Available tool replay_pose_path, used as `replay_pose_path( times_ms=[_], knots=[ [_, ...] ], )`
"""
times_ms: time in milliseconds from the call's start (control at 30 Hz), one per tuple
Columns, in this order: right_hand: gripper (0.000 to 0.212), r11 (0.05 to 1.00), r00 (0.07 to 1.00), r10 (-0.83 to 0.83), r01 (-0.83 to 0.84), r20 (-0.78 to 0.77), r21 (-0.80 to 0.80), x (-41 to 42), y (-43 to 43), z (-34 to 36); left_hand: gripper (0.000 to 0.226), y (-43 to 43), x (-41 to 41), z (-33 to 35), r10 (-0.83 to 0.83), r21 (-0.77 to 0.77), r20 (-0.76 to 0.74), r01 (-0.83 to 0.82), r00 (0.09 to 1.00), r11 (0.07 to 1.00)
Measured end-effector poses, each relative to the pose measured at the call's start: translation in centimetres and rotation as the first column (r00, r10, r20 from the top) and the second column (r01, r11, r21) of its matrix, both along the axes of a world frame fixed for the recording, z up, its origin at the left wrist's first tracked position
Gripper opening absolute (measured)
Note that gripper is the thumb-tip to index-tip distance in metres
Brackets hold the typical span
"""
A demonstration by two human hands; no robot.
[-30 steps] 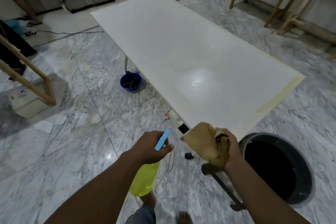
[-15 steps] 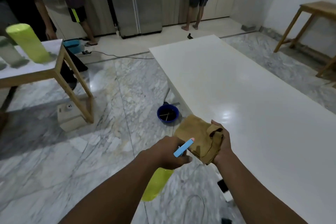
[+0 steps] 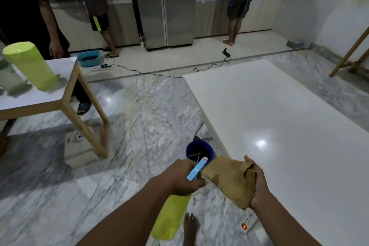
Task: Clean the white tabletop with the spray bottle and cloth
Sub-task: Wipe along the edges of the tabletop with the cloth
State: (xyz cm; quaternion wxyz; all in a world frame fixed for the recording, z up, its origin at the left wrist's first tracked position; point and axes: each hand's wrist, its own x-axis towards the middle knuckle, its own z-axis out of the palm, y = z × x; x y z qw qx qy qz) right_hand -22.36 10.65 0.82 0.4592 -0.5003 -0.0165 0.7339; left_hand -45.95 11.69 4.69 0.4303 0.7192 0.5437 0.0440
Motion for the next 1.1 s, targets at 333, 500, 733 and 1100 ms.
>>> replay_pose_path(
  times_ms=[333, 500, 733, 1100],
  knots=[
    [0.043, 0.946, 0.916, 0.323, -0.306, 0.238, -0.104, -3.6, 28.6, 2.2, 0.026, 21.9, -7.6, -0.7, 0.145, -0.019, -0.03, -0.146, 0.989, 0.989],
    [0.047, 0.958, 0.911, 0.288, -0.277, 0.296, -0.079, -5.6, 42.3, 2.4, 0.032, 30.6, -11.2, -2.5, 0.181, -0.056, 0.0, -0.18, 0.984, 0.982],
    [0.028, 0.935, 0.587, 0.246, -0.353, 0.771, -0.03, -12.5, 59.9, 0.5, 0.03, 42.0, -16.3, -8.1, 0.201, -0.106, 0.055, -0.194, 0.978, 0.975],
    [0.058, 0.419, -0.685, -0.301, -0.72, 0.664, -0.553, -18.8, 66.4, -16.8, 0.035, 50.5, -20.2, -15.7, 0.134, -0.12, 0.028, -0.13, 0.991, 0.984]
  ],
)
